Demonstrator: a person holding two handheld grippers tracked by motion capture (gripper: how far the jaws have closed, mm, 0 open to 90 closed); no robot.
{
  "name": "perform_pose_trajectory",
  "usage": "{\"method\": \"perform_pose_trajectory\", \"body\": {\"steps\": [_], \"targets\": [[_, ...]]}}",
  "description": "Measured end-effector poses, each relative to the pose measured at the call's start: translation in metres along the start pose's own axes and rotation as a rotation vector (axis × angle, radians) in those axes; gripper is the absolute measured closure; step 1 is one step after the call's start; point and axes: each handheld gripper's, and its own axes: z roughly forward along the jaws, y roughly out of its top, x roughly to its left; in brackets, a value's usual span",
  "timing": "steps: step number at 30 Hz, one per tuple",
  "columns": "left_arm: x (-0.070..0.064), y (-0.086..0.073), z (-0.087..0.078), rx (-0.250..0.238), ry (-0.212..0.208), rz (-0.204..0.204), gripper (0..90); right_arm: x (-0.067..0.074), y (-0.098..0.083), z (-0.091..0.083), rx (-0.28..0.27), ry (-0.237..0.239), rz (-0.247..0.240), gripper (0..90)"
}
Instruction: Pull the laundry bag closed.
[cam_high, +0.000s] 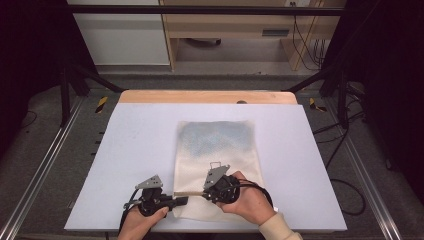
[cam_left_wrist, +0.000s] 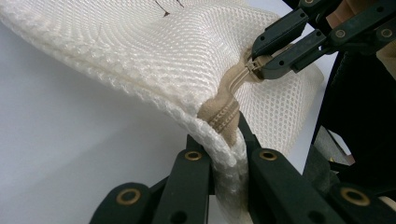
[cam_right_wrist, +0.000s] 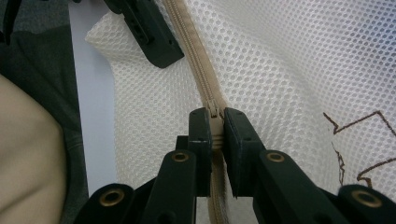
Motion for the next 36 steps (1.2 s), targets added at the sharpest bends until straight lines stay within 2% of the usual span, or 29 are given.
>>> {"method": "perform_pose_trajectory", "body": {"steps": [8, 14, 18, 25, 36], "targets": [[0.0, 0.001, 0.001, -0.001, -0.018, 0.049, 87.0, -0.002, -0.004, -0.005, -0.013, 0.005, 0.016, 82.0], [0.001, 0.004, 0.0, -0.016, -0.028, 0.105, 87.0, -0.006, -0.006, -0.009, -0.035, 0.009, 0.032, 82.0], [0.001, 0.005, 0.001, -0.029, -0.042, 0.121, 87.0, -0.006, -0.007, -0.012, -0.04, 0.005, 0.039, 81.9], [0.001, 0.005, 0.001, -0.031, -0.03, 0.129, 87.0, -0.008, -0.012, -0.016, -0.035, -0.009, 0.042, 82.0], [-0.001, 0.005, 0.002, -0.039, -0.038, 0.153, 87.0, -0.009, -0.016, -0.021, -0.036, -0.006, 0.042, 81.9]]}}
